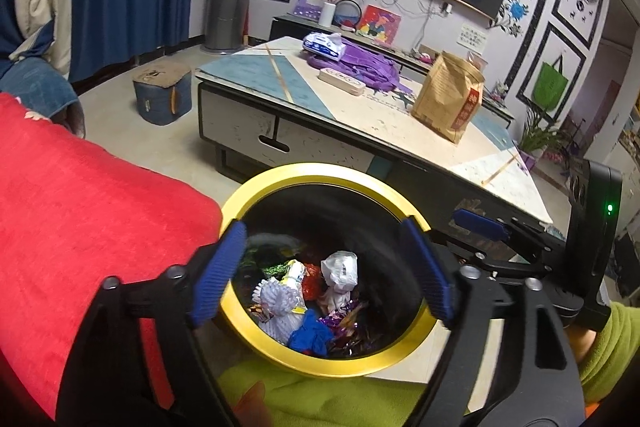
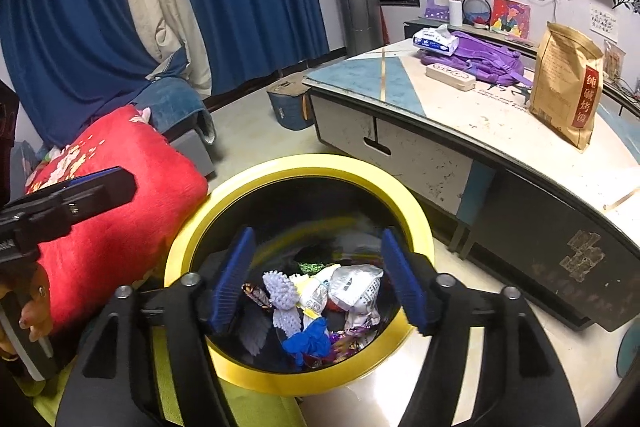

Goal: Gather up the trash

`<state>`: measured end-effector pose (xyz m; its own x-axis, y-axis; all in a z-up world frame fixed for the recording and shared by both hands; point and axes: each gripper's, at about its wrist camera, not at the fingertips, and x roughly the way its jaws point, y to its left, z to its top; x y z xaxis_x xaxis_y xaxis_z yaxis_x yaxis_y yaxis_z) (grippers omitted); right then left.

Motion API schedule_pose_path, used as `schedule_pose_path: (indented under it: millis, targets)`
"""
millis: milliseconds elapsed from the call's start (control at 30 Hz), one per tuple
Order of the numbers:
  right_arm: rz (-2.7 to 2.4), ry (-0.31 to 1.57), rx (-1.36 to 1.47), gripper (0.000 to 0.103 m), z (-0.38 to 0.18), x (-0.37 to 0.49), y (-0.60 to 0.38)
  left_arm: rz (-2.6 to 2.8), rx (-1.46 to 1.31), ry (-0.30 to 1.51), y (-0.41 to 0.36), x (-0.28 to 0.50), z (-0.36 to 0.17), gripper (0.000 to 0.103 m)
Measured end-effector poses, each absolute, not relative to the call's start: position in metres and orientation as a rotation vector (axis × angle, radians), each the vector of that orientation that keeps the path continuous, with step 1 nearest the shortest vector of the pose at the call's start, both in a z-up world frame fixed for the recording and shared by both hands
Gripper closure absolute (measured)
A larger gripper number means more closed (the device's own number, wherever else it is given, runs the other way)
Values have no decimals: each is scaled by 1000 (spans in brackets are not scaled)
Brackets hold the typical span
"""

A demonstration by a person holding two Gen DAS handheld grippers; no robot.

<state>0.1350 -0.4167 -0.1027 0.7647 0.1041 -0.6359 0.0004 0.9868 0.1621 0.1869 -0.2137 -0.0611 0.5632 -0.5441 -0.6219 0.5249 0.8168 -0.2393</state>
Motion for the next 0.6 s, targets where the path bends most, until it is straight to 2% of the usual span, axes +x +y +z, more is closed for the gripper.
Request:
schedule_pose_path:
  millis: [100, 333, 600]
  targets:
    - [49, 684, 147, 30, -99, 133, -416, -602, -34, 734, -207, 187, -58, 12]
    - [29, 640, 116, 8, -88, 127, -409, -531, -34, 695, -186, 180, -46, 11]
    - [53, 565, 67, 6, -66, 118, -376, -414, -37, 643, -147, 163, -31, 11]
